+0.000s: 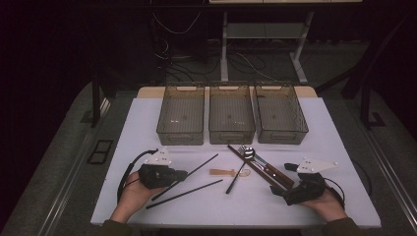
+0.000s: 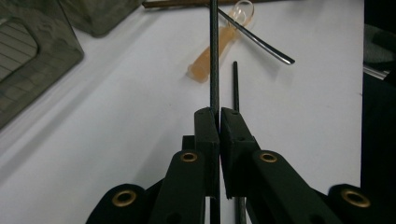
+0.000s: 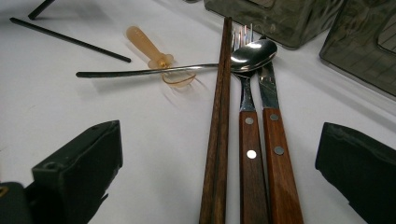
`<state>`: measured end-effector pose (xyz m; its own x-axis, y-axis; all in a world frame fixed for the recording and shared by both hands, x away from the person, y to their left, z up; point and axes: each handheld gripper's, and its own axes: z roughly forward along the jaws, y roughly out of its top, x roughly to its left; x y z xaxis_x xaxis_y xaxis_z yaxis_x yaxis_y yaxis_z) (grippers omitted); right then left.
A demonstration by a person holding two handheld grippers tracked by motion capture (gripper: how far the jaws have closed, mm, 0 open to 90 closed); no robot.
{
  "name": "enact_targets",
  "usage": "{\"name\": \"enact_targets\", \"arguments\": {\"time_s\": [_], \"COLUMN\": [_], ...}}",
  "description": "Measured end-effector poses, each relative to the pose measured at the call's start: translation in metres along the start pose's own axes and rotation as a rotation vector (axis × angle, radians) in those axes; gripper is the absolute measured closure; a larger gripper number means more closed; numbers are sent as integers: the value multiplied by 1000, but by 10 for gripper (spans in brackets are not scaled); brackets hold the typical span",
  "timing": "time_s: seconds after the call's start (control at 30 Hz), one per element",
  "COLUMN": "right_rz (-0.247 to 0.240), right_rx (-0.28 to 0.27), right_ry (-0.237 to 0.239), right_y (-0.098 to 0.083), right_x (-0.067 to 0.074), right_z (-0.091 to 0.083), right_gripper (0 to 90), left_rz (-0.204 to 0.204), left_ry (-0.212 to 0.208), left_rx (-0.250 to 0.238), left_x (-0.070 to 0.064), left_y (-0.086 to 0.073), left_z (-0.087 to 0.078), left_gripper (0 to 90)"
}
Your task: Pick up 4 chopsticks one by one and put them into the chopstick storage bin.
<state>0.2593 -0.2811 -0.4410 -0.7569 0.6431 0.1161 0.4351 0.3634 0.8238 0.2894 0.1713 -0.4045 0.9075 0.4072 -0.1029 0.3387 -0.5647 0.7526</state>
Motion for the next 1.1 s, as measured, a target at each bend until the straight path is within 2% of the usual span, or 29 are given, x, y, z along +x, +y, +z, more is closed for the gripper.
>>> {"name": "enact_targets", "arguments": {"time_s": [0.33, 0.57, 0.63, 0.9, 0.97, 1.1], "right_rz": [0, 1, 3, 17, 25, 34], "right_rx": [-3, -2, -8, -17, -21, -30], "right_ry": [0, 0, 3, 7, 9, 8], "right_y": [0, 0, 0, 0, 0, 1], "right_x": [1, 1, 1, -1, -1, -2], "right_z": [-1, -1, -1, -2, -2, -3], "right_gripper": [9, 9, 9, 9, 9, 9], "left_rz": [-15, -28, -42, -44, -65, -69], "left_ry": [28, 47, 48, 76, 69, 84], "left_rx": [-73, -95, -105, -132, -150, -159], "left_x": [7, 11, 14, 22, 25, 29], "left_y": [14, 21, 24, 38, 42, 51], "left_z": [-10, -12, -13, -15, -15, -16], "left_gripper": [858, 858, 858, 857, 857, 857]}}
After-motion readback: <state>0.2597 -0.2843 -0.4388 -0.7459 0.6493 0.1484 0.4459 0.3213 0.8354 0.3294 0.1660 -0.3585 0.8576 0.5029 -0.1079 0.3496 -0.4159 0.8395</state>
